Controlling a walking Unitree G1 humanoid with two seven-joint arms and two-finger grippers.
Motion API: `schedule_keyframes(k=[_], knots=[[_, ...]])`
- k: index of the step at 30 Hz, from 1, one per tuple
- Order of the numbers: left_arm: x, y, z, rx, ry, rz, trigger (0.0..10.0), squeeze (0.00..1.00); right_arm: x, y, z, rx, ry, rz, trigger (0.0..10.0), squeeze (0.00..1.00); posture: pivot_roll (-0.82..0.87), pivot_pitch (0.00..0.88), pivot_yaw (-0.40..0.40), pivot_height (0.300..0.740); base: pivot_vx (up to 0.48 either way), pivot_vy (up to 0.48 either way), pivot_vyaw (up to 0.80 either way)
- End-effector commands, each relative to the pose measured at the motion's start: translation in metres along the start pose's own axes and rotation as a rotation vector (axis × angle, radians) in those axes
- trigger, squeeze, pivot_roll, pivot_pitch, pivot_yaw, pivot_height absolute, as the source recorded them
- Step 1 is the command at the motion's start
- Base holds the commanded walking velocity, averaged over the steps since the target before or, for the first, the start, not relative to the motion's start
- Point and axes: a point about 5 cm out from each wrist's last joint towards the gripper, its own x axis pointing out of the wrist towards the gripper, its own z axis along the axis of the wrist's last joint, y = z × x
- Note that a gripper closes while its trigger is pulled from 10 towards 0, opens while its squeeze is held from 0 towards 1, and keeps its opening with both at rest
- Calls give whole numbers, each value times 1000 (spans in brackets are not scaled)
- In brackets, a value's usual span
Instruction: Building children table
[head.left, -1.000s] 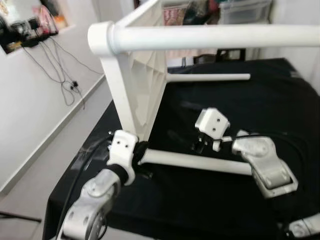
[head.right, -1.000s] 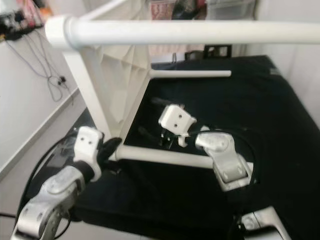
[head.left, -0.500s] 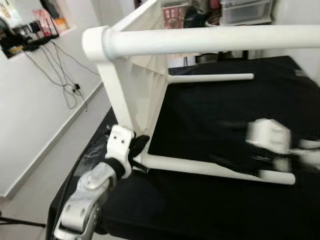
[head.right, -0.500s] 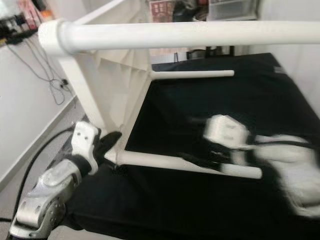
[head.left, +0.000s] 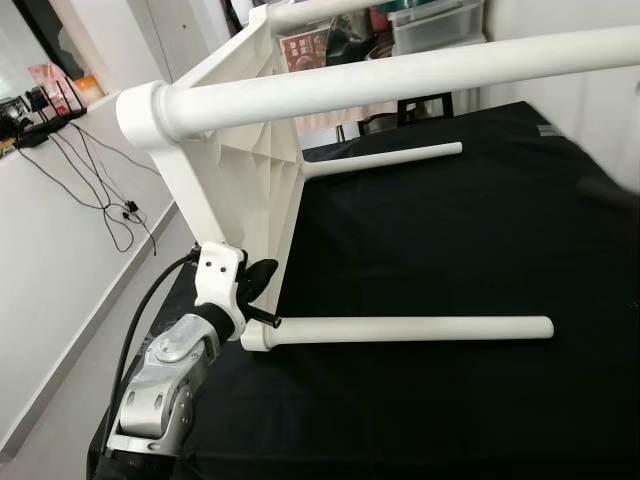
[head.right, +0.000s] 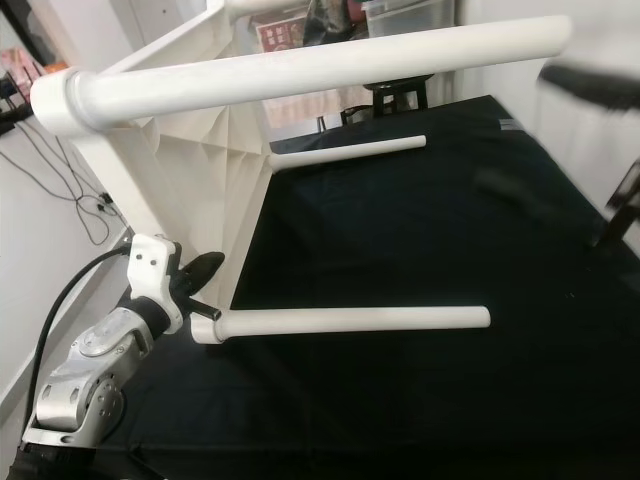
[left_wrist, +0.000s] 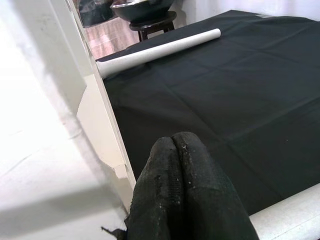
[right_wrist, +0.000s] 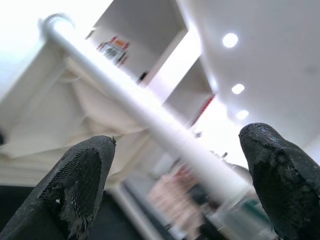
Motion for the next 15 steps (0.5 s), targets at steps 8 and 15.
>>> schedule_keyframes(k=[8, 15], knots=[[-1, 15, -5, -18, 15, 58, 10000, 0, 53, 9, -5, -204, 24, 37, 10000, 0, -218, 0, 222, 740, 0, 0, 0], [-2, 19, -11, -74, 22, 87, 10000, 0, 77, 7, -5, -369, 55, 70, 10000, 0, -233, 0, 212, 740, 0, 0, 0]])
